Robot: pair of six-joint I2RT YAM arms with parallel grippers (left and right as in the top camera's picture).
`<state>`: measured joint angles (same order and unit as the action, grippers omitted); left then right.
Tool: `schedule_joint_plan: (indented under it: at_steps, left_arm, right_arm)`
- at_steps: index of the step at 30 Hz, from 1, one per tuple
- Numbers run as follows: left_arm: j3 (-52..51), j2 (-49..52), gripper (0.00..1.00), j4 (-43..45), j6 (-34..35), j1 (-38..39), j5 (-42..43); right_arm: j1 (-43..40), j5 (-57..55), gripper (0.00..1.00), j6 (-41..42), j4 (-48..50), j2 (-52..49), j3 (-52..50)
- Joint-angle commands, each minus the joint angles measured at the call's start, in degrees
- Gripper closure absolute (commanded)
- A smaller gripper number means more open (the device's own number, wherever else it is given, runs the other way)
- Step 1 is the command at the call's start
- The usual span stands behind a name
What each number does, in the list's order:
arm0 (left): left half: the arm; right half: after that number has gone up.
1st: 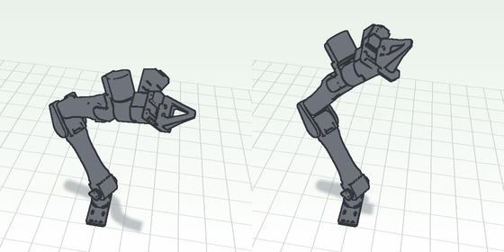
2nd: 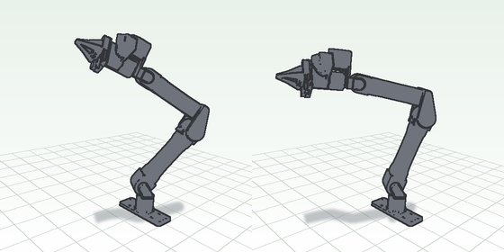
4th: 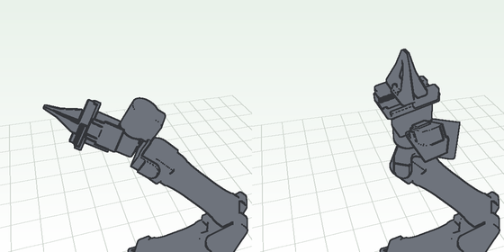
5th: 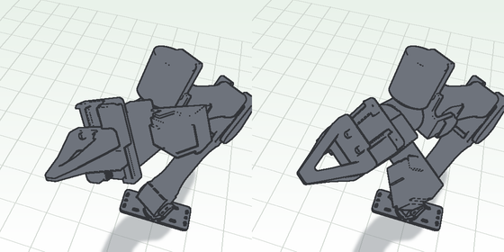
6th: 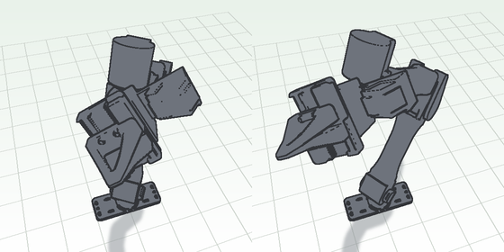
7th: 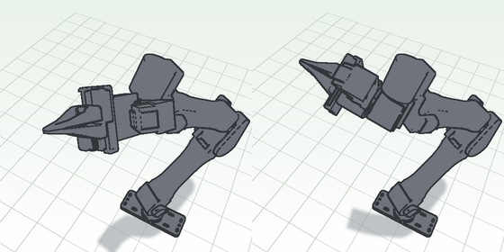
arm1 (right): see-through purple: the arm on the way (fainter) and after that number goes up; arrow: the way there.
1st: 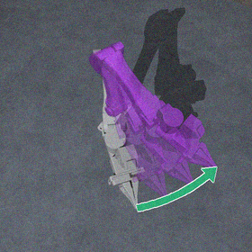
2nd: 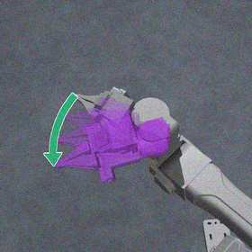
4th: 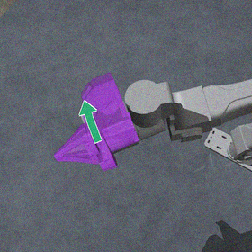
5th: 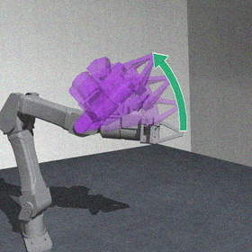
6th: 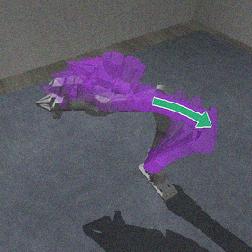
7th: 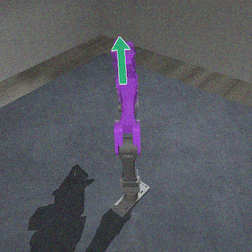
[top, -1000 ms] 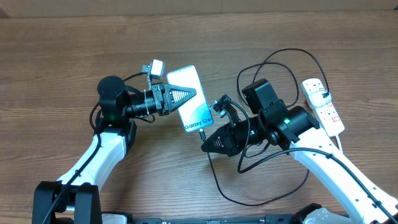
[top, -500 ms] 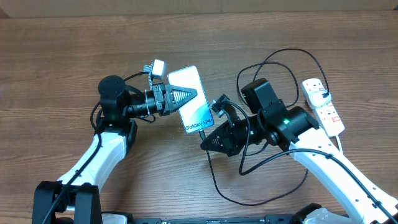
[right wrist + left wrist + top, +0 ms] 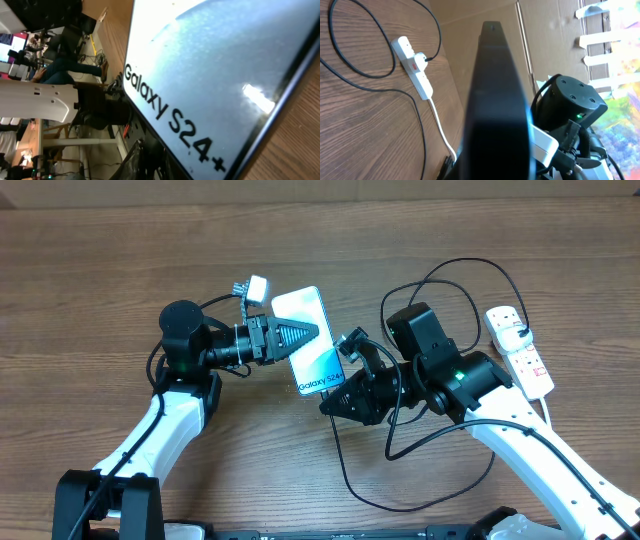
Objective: Plug charger to phone and switch on socket
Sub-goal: 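Align the plug with the phone's bottom port using the right gripper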
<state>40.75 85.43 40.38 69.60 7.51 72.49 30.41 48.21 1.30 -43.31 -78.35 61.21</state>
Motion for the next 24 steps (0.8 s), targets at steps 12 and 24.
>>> schedule_joint_plan:
  at_steps: [12, 24]
  left_arm:
    - [1.0, 0.2, 0.96, -6.2, -8.7, 1.1, -2.8]
    - [1.0, 0.2, 0.96, -12.3, -8.9, 1.1, -6.8]
  right_arm:
    - [-0.5, -2.2, 0.51, -0.5, -16.8, 0.8, 8.1]
    - [2.8, -21.5, 0.04, -1.6, -30.5, 3.1, 17.6]
